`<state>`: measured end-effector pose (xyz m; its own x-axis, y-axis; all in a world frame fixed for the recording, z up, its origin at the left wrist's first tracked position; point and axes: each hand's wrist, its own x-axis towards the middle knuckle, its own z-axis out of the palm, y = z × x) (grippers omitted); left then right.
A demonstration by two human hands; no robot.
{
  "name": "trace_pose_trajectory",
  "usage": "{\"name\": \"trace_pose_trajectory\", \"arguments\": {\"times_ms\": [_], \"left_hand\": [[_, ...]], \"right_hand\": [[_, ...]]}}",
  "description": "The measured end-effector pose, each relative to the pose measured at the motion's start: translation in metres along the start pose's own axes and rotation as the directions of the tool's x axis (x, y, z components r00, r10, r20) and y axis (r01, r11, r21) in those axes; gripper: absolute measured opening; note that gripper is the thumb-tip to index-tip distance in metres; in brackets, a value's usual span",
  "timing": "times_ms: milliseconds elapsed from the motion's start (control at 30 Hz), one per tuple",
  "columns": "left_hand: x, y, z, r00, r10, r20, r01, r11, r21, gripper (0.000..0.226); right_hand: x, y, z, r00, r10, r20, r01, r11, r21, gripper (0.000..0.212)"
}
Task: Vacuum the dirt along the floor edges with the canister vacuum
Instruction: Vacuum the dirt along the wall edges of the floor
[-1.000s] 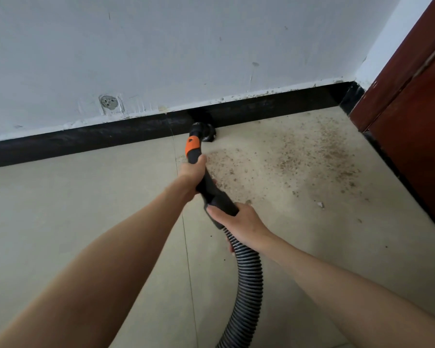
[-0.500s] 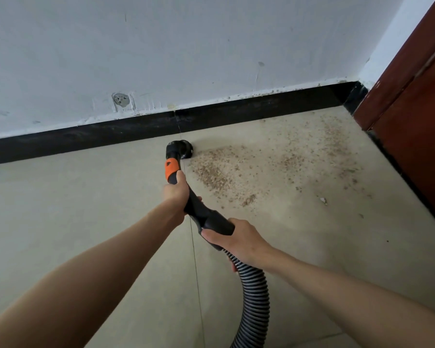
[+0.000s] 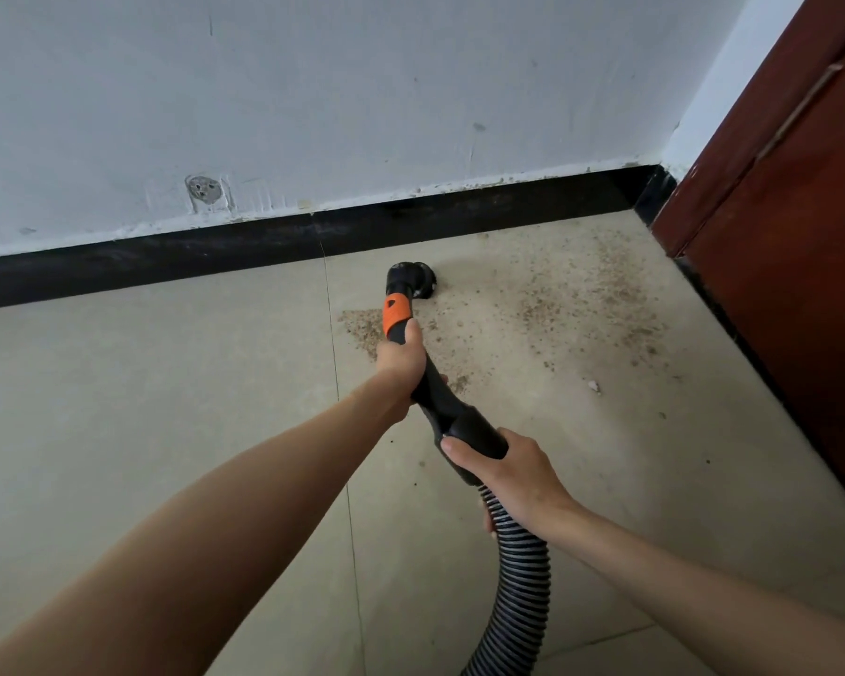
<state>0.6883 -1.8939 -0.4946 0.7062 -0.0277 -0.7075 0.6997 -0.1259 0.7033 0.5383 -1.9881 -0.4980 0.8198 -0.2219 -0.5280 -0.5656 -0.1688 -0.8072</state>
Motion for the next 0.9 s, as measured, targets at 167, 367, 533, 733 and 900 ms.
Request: {"name": "trace_pose_trajectory", "arguments": {"times_ms": [167, 367, 533, 733, 900], "left_hand": [[-0.004, 0.004, 0.030, 0.997, 0.045, 0.064, -0.053, 0.991, 0.122, 0.056], [0.002, 0.004, 0.035, 0.993, 0.049, 0.109, -0.066, 0.985, 0.157, 0.051], [0.010, 0.016, 0.015, 0.996, 0.049, 0.076, -0.059, 0.989, 0.134, 0.043], [0.024, 0.024, -0.023, 0.998, 0.046, -0.033, -0.046, 0.999, 0.001, 0.043], [0.027, 0.004, -0.055, 0.990, 0.037, -0.134, -0.046, 0.997, -0.059, 0.041]], "right_hand": [[-0.004, 0.007, -0.007, 0.995, 0.049, -0.087, -0.040, 0.994, 0.107, 0.040], [0.000, 0.014, -0.005, 0.995, 0.042, -0.096, -0.035, 0.996, 0.080, 0.037], [0.014, -0.001, 0.006, 0.999, 0.021, -0.032, -0.018, 0.995, 0.098, 0.039], [0.035, -0.026, 0.022, 0.981, 0.046, 0.187, -0.054, 0.998, 0.034, 0.050], [0.050, -0.038, 0.055, 0.970, -0.060, 0.237, 0.092, 0.988, -0.127, 0.046]]}}
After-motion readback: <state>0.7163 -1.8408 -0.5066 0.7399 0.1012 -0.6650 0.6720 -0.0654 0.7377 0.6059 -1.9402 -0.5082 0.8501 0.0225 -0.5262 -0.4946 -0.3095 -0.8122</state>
